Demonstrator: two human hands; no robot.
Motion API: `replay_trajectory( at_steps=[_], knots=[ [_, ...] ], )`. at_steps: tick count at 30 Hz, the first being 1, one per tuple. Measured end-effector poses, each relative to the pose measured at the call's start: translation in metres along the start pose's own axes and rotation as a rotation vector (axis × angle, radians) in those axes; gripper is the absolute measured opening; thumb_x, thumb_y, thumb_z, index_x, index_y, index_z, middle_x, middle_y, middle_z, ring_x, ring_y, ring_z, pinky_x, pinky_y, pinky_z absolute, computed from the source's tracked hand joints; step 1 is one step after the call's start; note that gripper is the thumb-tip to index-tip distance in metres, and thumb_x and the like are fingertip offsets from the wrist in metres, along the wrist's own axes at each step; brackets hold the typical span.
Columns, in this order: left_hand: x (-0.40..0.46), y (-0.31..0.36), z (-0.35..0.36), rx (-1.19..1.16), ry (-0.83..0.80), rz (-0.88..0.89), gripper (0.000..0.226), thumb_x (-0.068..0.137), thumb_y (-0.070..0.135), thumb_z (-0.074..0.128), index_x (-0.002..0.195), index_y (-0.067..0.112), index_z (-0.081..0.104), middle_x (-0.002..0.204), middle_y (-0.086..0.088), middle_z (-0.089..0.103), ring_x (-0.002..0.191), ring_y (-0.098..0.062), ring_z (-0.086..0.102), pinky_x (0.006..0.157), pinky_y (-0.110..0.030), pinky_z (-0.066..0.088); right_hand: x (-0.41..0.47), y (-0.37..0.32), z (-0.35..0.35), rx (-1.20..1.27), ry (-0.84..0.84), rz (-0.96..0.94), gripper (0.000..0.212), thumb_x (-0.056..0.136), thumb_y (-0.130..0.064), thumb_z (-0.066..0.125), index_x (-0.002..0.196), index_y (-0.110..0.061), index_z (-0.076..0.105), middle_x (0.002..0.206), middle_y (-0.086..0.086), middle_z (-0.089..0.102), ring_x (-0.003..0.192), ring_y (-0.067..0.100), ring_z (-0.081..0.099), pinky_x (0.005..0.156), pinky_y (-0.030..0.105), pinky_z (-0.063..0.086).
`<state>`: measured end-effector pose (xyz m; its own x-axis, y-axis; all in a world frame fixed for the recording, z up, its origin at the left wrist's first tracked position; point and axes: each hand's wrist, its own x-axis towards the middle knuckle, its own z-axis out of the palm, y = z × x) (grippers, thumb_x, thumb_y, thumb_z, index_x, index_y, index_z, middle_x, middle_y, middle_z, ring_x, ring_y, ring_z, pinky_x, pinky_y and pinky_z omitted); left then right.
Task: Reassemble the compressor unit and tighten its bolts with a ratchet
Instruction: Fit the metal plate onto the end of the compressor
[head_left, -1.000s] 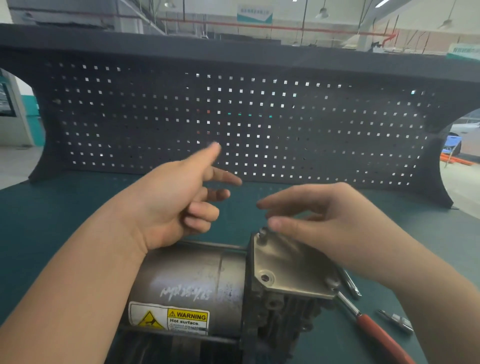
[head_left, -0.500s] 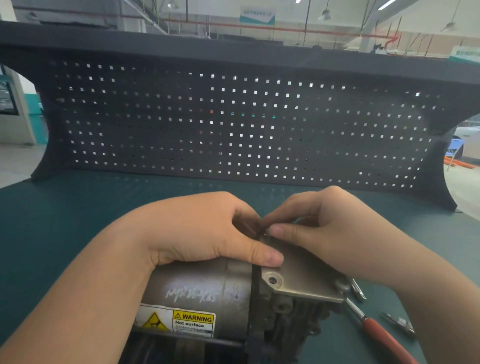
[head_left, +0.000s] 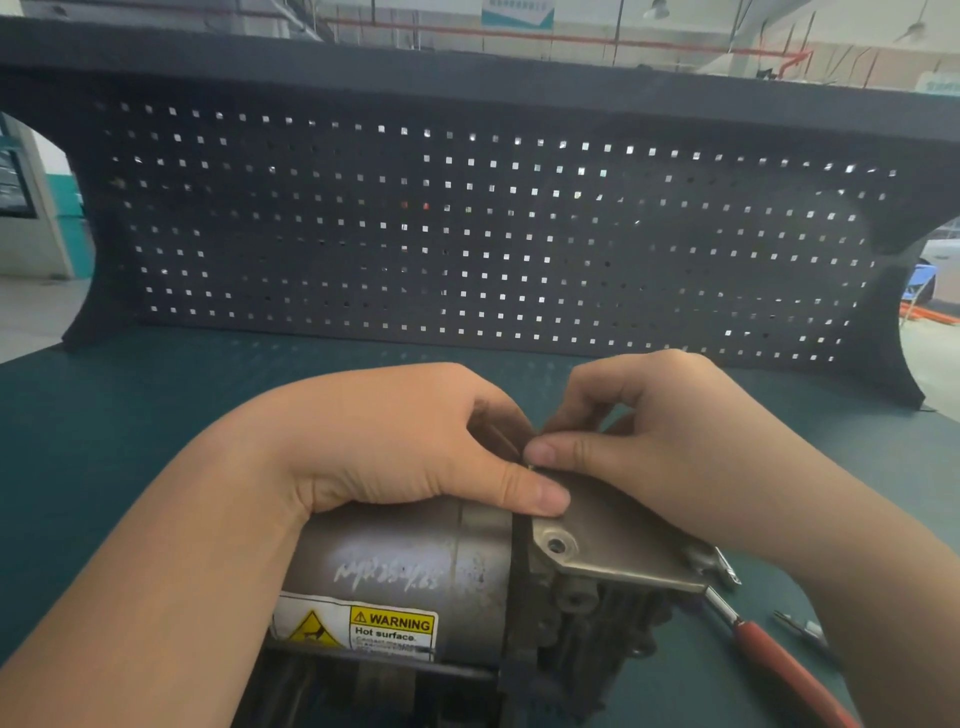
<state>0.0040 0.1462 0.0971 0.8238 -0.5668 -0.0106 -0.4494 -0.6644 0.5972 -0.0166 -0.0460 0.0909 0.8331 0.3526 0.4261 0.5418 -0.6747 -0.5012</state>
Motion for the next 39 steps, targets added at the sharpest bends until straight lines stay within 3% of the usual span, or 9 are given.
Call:
replay_trajectory(
  at_steps=[6, 11, 14, 17, 20, 24, 29, 34, 39],
  knots=[
    [0.0000, 0.0008, 0.0001, -0.010, -0.008, 0.007, 0.047, 0.058, 0.070, 0.069, 0.097, 0.044, 0.070, 0.099, 0.028, 0.070, 0.094, 0.011, 0.063, 0.089, -0.025, 0.044, -0.0005, 0.0016, -0.0037, 0.026, -0.047, -0.034, 0.019, 0.067, -0.051, 0.067, 0.078, -0.035, 0.069, 0.072, -0.017, 0.069, 0.070, -0.002, 0.064, 0.066, 0.018, 0.049],
    [0.0003, 0.0014, 0.0004, -0.012, -0.009, 0.012, 0.044, 0.060, 0.067, 0.071, 0.095, 0.040, 0.071, 0.098, 0.027, 0.071, 0.093, 0.011, 0.064, 0.086, -0.022, 0.043, -0.0015, 0.0015, -0.0066, 0.012, -0.082, -0.054, 0.010, 0.077, -0.031, 0.073, 0.075, -0.041, 0.073, 0.074, -0.025, 0.068, 0.071, -0.010, 0.062, 0.065, 0.004, 0.043],
    [0.0011, 0.0013, 0.0003, -0.009, -0.005, 0.010, 0.045, 0.060, 0.066, 0.070, 0.097, 0.040, 0.071, 0.097, 0.030, 0.070, 0.091, 0.013, 0.063, 0.081, -0.018, 0.042, 0.0008, 0.0016, -0.0011, -0.004, -0.010, -0.027, 0.015, 0.065, -0.046, 0.072, 0.068, -0.032, 0.070, 0.071, -0.020, 0.068, 0.063, -0.007, 0.061, 0.057, 0.008, 0.045],
    [0.0007, 0.0018, 0.0000, -0.010, -0.019, 0.024, 0.042, 0.062, 0.064, 0.070, 0.099, 0.044, 0.069, 0.097, 0.029, 0.070, 0.090, 0.013, 0.064, 0.082, -0.020, 0.042, 0.0015, 0.0009, -0.0018, 0.027, -0.028, -0.014, 0.026, 0.061, -0.055, 0.067, 0.072, -0.032, 0.068, 0.073, -0.017, 0.069, 0.069, -0.004, 0.063, 0.064, 0.014, 0.049],
    [0.0004, 0.0021, 0.0000, -0.025, -0.026, 0.030, 0.038, 0.062, 0.063, 0.071, 0.096, 0.044, 0.071, 0.095, 0.026, 0.072, 0.086, 0.011, 0.065, 0.079, -0.021, 0.042, -0.0001, 0.0021, -0.0069, 0.064, -0.100, -0.020, 0.015, 0.072, -0.045, 0.068, 0.084, -0.037, 0.073, 0.076, -0.021, 0.070, 0.072, -0.007, 0.064, 0.066, 0.010, 0.047],
    [0.0000, 0.0027, -0.0005, -0.024, -0.040, 0.000, 0.044, 0.058, 0.067, 0.071, 0.097, 0.048, 0.068, 0.093, 0.027, 0.072, 0.081, 0.011, 0.066, 0.077, -0.021, 0.043, -0.0009, 0.0015, -0.0049, 0.054, -0.063, -0.004, 0.003, 0.074, -0.036, 0.075, 0.072, -0.034, 0.074, 0.072, -0.022, 0.070, 0.064, -0.009, 0.063, 0.057, 0.005, 0.044],
    [-0.0009, 0.0034, -0.0007, -0.005, -0.044, 0.003, 0.051, 0.053, 0.075, 0.065, 0.099, 0.054, 0.064, 0.091, 0.029, 0.071, 0.081, 0.012, 0.065, 0.077, -0.023, 0.043, 0.0003, -0.0003, -0.0011, 0.016, -0.001, -0.004, 0.026, 0.063, -0.051, 0.071, 0.070, -0.027, 0.066, 0.074, -0.016, 0.068, 0.067, -0.002, 0.062, 0.061, 0.013, 0.048],
    [-0.0014, 0.0033, -0.0004, -0.045, -0.052, 0.000, 0.047, 0.056, 0.068, 0.072, 0.098, 0.048, 0.068, 0.089, 0.024, 0.073, 0.077, 0.009, 0.067, 0.076, -0.024, 0.045, -0.0018, 0.0009, -0.0063, 0.062, -0.089, -0.012, 0.004, 0.074, -0.035, 0.076, 0.075, -0.038, 0.073, 0.072, -0.026, 0.068, 0.070, -0.012, 0.062, 0.065, 0.005, 0.044],
    [-0.0010, 0.0047, -0.0005, -0.027, -0.044, -0.001, 0.042, 0.058, 0.068, 0.071, 0.096, 0.049, 0.067, 0.082, 0.028, 0.071, 0.072, 0.013, 0.065, 0.069, -0.017, 0.041, 0.0014, 0.0027, 0.0012, -0.005, 0.040, 0.029, 0.038, 0.053, -0.059, 0.075, 0.067, -0.025, 0.067, 0.072, -0.014, 0.067, 0.061, 0.000, 0.060, 0.054, 0.017, 0.047]
  ],
)
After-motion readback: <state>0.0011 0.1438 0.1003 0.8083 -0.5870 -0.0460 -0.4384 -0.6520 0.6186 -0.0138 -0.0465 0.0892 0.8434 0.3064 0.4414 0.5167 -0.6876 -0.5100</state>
